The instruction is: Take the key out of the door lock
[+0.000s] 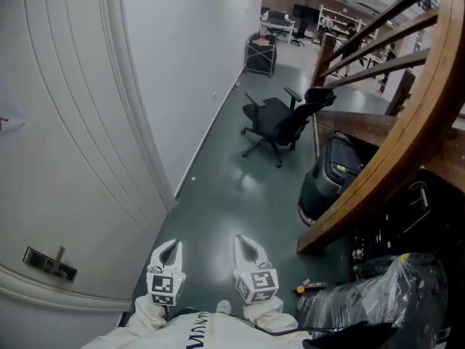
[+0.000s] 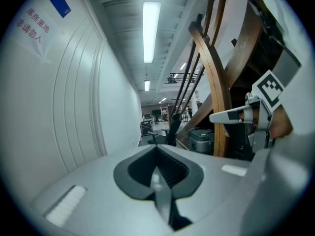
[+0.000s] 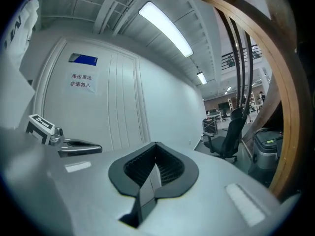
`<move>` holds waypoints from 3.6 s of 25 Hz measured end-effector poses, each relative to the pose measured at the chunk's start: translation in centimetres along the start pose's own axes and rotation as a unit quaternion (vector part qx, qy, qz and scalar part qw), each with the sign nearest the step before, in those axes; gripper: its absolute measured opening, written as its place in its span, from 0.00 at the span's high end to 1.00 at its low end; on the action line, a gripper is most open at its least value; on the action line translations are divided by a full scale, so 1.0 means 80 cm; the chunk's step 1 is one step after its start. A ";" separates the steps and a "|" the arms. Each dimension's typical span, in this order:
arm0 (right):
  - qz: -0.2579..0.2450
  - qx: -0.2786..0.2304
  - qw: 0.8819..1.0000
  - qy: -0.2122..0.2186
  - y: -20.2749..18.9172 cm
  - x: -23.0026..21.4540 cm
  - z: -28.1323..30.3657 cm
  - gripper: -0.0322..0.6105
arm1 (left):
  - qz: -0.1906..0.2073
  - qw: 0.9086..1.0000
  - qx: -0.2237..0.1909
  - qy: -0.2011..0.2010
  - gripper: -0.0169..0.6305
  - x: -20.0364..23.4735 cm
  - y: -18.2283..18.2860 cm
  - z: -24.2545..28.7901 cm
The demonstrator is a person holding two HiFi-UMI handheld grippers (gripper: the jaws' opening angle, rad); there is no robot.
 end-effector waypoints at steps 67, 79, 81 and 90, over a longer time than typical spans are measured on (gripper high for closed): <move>0.034 0.296 0.774 0.559 -0.190 0.681 0.056 0.65 | -0.150 0.780 0.051 0.605 0.97 0.212 -0.154 -0.566; 0.243 0.443 0.686 0.524 -0.237 0.715 0.065 0.66 | -0.145 0.785 0.054 0.600 0.97 0.217 -0.154 -0.581; 0.279 0.461 0.671 0.510 -0.245 0.719 0.067 0.67 | -0.145 0.784 0.056 0.601 0.97 0.215 -0.155 -0.585; 0.360 0.492 0.636 0.473 -0.273 0.731 0.074 0.69 | -0.151 0.780 0.058 0.605 0.97 0.209 -0.160 -0.601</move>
Point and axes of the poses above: the fingertips, and each gripper's own axes: z forward along the fingers, x to its left, y out of its top, the point moved 2 cm from there along -z, backward along the fingers, and after that the axes turned 9 degrees about -y, right-handed, at the moved point
